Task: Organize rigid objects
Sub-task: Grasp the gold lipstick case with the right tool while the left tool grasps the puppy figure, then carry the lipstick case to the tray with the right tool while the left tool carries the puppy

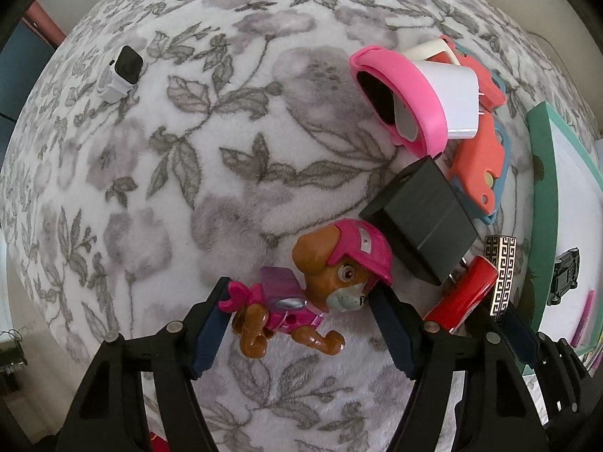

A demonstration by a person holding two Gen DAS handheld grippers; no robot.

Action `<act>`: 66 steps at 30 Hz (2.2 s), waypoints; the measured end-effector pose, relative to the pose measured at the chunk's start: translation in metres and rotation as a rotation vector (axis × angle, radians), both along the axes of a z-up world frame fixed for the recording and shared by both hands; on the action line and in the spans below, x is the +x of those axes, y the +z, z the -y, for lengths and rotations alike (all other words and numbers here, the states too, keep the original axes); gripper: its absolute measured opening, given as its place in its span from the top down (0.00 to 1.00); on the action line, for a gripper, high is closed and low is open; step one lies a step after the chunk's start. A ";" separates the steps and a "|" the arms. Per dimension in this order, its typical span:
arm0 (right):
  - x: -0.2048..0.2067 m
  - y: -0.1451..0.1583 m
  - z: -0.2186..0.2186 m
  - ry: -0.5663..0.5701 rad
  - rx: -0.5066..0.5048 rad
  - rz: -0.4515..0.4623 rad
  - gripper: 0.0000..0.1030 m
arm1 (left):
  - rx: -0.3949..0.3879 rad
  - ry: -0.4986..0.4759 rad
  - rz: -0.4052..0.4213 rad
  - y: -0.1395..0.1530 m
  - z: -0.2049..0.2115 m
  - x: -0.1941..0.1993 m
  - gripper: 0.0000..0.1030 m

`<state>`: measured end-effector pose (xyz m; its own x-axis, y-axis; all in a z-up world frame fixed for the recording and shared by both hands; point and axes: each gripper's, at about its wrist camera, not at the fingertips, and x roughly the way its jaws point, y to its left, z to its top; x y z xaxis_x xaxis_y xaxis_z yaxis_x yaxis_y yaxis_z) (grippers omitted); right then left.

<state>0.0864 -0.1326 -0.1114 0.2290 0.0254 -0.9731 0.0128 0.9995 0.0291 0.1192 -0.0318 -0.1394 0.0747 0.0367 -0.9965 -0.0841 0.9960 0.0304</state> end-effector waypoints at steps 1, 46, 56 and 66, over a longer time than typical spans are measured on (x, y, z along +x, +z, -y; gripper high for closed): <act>-0.001 0.000 0.000 -0.002 0.004 -0.001 0.78 | 0.000 0.000 -0.001 0.003 -0.005 0.001 0.28; -0.033 0.080 0.134 -0.430 0.174 0.242 0.79 | -0.067 -0.143 0.329 0.144 0.068 -0.001 0.31; -0.053 0.070 0.204 -0.634 0.108 0.225 0.79 | -0.066 -0.251 0.305 0.133 0.138 0.003 0.31; -0.065 0.071 0.241 -0.725 0.025 0.246 0.79 | -0.089 -0.321 0.301 0.120 0.185 0.007 0.31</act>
<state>0.0217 -0.3736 -0.0406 0.4070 -0.1929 -0.8928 0.6552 0.7427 0.1382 0.1266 -0.2165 -0.0197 0.3554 -0.1202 -0.9270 0.2380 0.9706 -0.0346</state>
